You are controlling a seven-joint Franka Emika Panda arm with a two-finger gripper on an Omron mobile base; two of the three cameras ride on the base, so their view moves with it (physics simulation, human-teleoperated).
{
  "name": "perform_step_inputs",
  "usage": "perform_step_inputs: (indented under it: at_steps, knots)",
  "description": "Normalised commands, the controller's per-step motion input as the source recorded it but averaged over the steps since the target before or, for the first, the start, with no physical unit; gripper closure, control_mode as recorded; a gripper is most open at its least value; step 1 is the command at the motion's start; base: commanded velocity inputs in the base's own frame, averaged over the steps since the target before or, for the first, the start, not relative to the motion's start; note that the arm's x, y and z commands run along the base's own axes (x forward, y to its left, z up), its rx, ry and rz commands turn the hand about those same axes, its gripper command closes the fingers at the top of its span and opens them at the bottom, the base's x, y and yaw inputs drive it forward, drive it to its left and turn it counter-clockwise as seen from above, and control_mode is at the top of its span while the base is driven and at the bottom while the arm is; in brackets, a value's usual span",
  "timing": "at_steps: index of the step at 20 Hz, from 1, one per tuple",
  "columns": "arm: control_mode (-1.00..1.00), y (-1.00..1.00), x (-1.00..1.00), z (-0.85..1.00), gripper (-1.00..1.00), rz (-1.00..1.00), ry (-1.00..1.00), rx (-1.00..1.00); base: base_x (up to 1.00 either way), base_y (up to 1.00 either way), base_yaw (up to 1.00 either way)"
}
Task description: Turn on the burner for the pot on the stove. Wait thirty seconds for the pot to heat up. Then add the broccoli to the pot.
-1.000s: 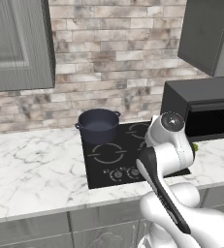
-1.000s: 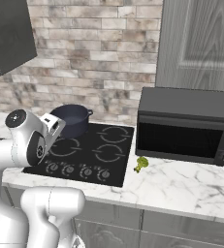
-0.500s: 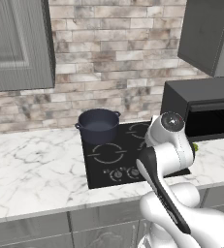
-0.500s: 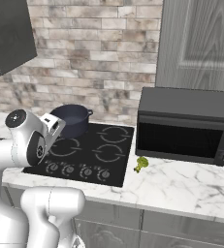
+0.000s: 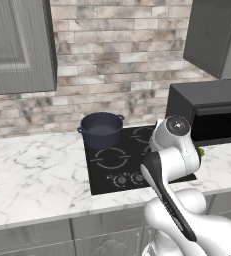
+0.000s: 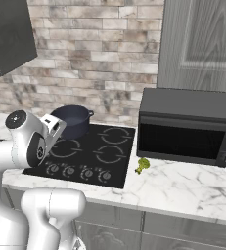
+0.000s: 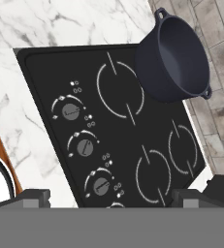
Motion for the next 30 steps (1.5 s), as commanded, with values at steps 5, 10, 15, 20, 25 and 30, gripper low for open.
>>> perform_step_inputs:
  at_steps: [5,10,15,20,25,30]
  knots:
    - [-1.0,0.0,0.0,0.0,-1.0,0.0,0.0,0.0,0.0,0.0,0.0]
    - [-1.0,0.0,0.0,0.0,-1.0,0.0,0.0,0.0,0.0,0.0,0.0]
    - [-1.0,0.0,0.0,0.0,-1.0,0.0,0.0,0.0,0.0,0.0,0.0]
    - [-1.0,0.0,0.0,0.0,-1.0,0.0,0.0,0.0,0.0,0.0,0.0]
    - [-1.0,0.0,0.0,0.0,-1.0,0.0,0.0,0.0,0.0,0.0,0.0]
    - [-1.0,0.0,0.0,0.0,-1.0,0.0,0.0,0.0,0.0,0.0,0.0]
